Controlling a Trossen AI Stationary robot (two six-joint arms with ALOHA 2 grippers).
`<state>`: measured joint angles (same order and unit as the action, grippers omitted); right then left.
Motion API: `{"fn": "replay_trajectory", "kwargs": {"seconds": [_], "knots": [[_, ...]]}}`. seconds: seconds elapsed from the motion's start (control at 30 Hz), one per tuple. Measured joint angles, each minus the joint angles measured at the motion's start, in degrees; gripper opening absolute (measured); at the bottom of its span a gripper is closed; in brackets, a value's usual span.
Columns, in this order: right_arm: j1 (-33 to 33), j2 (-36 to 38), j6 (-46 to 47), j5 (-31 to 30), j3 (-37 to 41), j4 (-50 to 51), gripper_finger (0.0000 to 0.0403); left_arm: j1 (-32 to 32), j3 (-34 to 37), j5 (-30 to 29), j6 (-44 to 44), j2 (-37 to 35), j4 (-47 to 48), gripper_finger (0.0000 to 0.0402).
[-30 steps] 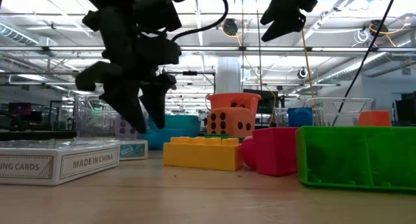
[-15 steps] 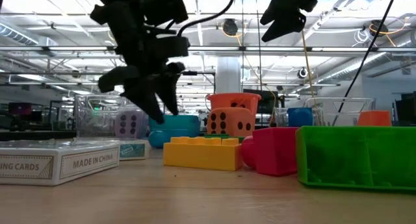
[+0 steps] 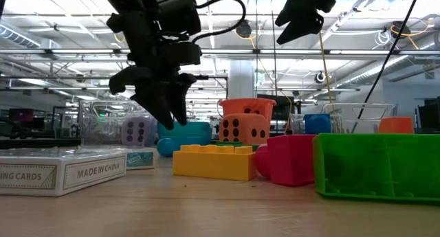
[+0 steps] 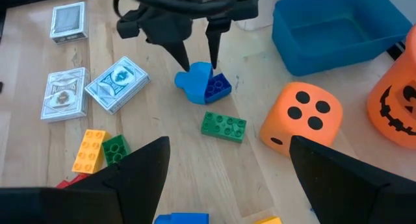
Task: Pick & Place Toys
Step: Put the blue game piece into the right transparent bin
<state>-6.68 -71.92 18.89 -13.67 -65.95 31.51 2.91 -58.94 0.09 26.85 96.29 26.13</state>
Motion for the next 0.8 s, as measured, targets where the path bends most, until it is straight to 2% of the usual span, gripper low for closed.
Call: {"fn": "replay_trajectory", "kwargs": {"seconds": [0.37, 0.8], "knots": [[0.0, 0.0, -0.06, 0.0, 0.0, 0.02, 0.0308, 2.86, 0.02, 6.47, -1.96, 0.13, 1.44, 0.0207], [0.0, 0.02, 0.98, 0.15, 0.0, 0.2, 0.0308, 4.97, -0.17, 12.64, -10.28, 4.13, -0.51, 0.0166]]}}
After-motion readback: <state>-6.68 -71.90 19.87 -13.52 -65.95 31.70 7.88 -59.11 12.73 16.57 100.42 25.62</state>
